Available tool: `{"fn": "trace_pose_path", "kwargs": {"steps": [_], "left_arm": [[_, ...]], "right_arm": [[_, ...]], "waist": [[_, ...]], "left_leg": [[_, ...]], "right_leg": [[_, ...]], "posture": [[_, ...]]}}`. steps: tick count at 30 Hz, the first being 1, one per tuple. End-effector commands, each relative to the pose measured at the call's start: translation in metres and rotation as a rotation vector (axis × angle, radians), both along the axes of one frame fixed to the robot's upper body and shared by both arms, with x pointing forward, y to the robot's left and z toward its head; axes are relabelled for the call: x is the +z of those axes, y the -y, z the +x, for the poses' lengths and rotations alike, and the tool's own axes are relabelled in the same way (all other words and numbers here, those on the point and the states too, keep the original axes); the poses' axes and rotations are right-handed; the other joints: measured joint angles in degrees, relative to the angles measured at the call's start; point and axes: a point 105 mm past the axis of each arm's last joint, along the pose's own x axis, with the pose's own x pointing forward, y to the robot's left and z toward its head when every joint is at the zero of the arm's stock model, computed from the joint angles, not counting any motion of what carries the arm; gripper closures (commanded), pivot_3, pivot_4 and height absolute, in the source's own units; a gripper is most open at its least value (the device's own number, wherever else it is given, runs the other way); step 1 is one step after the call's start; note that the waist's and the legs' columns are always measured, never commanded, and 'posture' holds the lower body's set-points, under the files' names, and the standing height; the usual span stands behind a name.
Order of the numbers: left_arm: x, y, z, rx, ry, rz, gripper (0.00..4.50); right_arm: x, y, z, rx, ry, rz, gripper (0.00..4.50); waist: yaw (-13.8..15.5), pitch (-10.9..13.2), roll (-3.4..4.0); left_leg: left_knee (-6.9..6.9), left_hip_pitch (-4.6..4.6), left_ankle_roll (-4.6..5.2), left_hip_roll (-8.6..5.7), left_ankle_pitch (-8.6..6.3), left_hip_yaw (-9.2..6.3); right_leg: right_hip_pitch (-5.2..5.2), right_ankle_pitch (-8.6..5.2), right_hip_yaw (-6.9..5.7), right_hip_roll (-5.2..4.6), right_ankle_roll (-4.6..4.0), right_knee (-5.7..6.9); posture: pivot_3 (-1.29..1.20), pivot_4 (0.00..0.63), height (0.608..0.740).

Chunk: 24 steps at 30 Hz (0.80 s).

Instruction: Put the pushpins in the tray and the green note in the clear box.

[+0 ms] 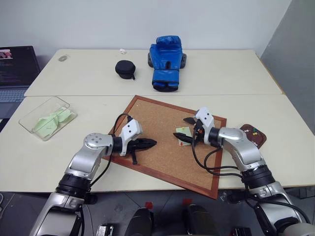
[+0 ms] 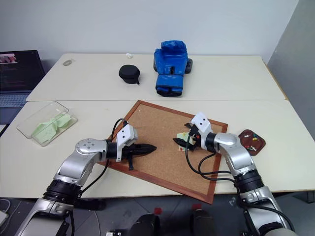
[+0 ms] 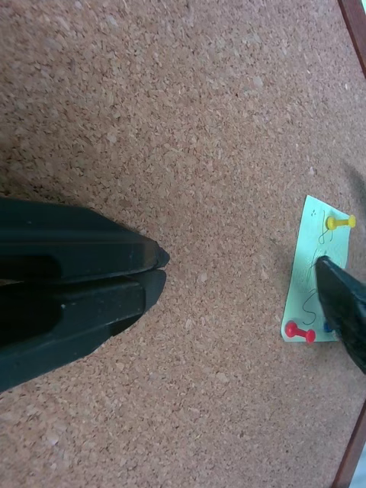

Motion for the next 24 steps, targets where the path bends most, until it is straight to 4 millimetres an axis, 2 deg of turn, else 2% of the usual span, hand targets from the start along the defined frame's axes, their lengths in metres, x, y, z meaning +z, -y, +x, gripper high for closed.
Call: {"fn": "trace_pose_path", "kwargs": {"steps": [1,11,16,19,22,24], "left_arm": [[-0.0084,0.0029,-0.0058,-0.011,-0.025,0.016,4.47],[-0.0044,0.0048,-0.0055,-0.011,-0.011,0.012,4.5],[-0.0026,0.0085,-0.006,-0.014,-0.01,0.002,4.5],[-0.0017,0.0086,-0.0044,-0.012,-0.008,0.002,4.5],[-0.0013,0.0084,-0.0033,-0.009,-0.005,0.002,4.5],[-0.0017,0.0087,-0.0036,-0.01,-0.005,0.003,4.5]], "right_arm": [[0.0109,0.0008,0.0057,0.01,0.068,-0.013,0.0],[0.0108,0.0008,0.0093,0.017,0.092,-0.022,1.8],[0.0089,0.0,0.0106,0.021,0.105,-0.038,2.96],[0.0079,-0.0014,0.0115,0.024,0.109,-0.044,3.47],[0.007,-0.0021,0.0122,0.028,0.114,-0.053,4.23],[0.0059,-0.002,0.0129,0.027,0.113,-0.055,4.48]], "waist": [[-0.01,0.0,0.0],[-0.05,0.0,0.0],[-0.04,0.0,0.0],[-0.04,0.0,0.0],[-0.04,0.0,0.0],[-0.05,0.0,0.0]], "left_leg": [[0.0,0.01,0.0,0.0,0.0,-0.01],[0.01,0.04,0.0,0.0,0.0,-0.02],[0.01,0.04,0.0,0.0,0.0,-0.01],[0.01,0.03,0.0,-0.01,0.0,-0.01],[0.01,0.03,0.0,0.0,0.0,-0.02],[0.01,0.04,0.0,0.0,0.0,-0.01]], "right_leg": [[0.0,0.0,0.0,0.0,0.0,0.02],[0.0,0.0,0.0,0.0,0.0,0.07],[0.0,0.0,0.01,0.0,0.0,0.07],[0.0,0.0,0.0,0.0,0.0,0.07],[0.0,0.0,0.0,0.0,0.0,0.07],[0.0,0.0,0.0,0.0,0.0,0.07]], "posture": [[0.0,0.15,0.74],[0.0,0.15,0.74],[0.0,0.15,0.74],[0.0,0.15,0.74],[0.0,0.15,0.74],[0.0,0.15,0.74]]}}
